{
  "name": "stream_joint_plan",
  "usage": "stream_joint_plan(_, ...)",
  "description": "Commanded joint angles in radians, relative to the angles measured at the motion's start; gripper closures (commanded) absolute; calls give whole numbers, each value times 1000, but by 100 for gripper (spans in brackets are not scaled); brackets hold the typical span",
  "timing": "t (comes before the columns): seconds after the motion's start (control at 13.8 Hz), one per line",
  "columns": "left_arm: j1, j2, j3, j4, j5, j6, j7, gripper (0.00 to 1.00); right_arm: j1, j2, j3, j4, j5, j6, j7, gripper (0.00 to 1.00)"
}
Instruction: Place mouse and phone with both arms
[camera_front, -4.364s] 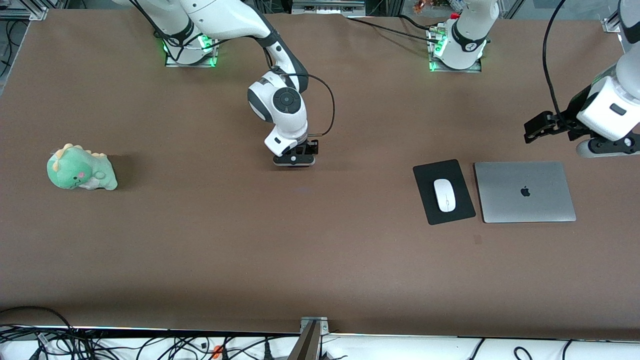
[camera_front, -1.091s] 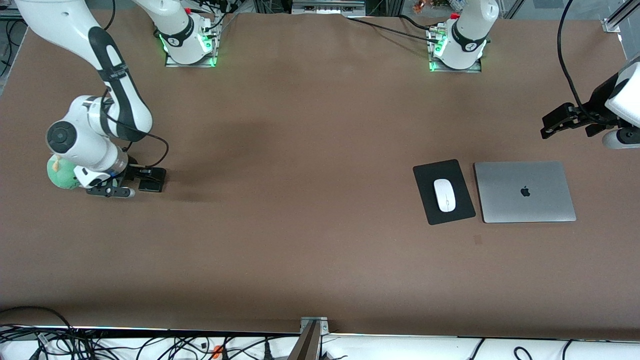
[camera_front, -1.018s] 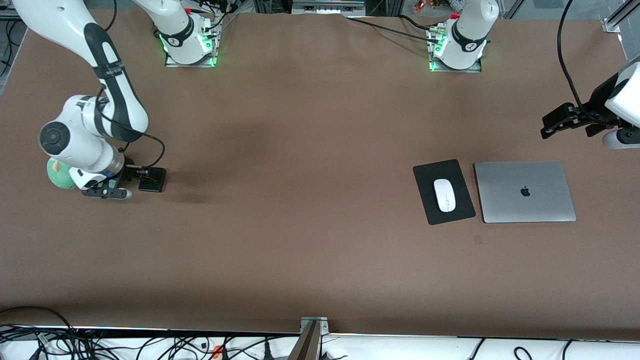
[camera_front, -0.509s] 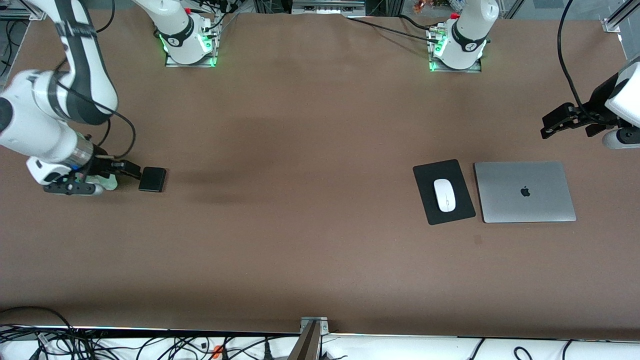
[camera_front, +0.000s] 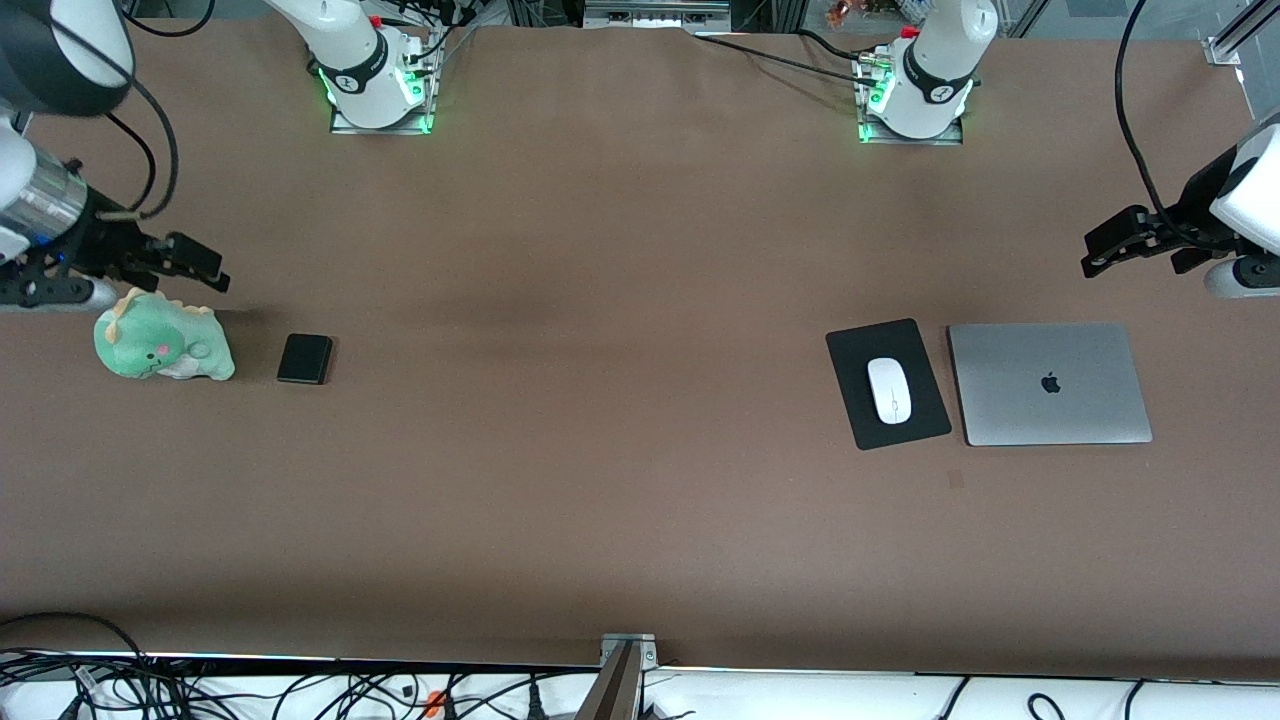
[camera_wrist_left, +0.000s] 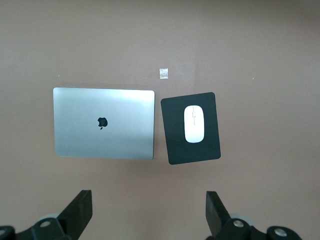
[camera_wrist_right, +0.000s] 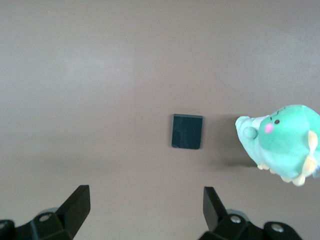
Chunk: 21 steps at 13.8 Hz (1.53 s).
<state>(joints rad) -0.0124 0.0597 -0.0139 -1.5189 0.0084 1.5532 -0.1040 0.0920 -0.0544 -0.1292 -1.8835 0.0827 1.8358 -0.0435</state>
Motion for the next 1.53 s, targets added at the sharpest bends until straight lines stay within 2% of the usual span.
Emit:
stream_joint_plan(0.0,5,11,-1,25,5,-4,24,0,-26,-16,36,102,2,-107,30,0)
stream_joint_plan(0.15,5,11,-1,25,5,-4,24,0,-40,-15,51,177,-9,-156,28,0)
stream_joint_plan(0.36,5,11,-1,25,5,-5,26,0,-61,-19,79,227,-46,-204,39,0)
stream_joint_plan(0.65,5,11,-1,25,5,-5,26,0,-67,-42,76,222,-81,-202,40,0)
stream_joint_plan(1.02,5,11,-1,25,5,-4,24,0,-67,-41,76,231,-80,-273,48,0)
stream_joint_plan(1.45,5,11,-1,25,5,-5,26,0,-67,-41,71,233,-87,-277,48,0)
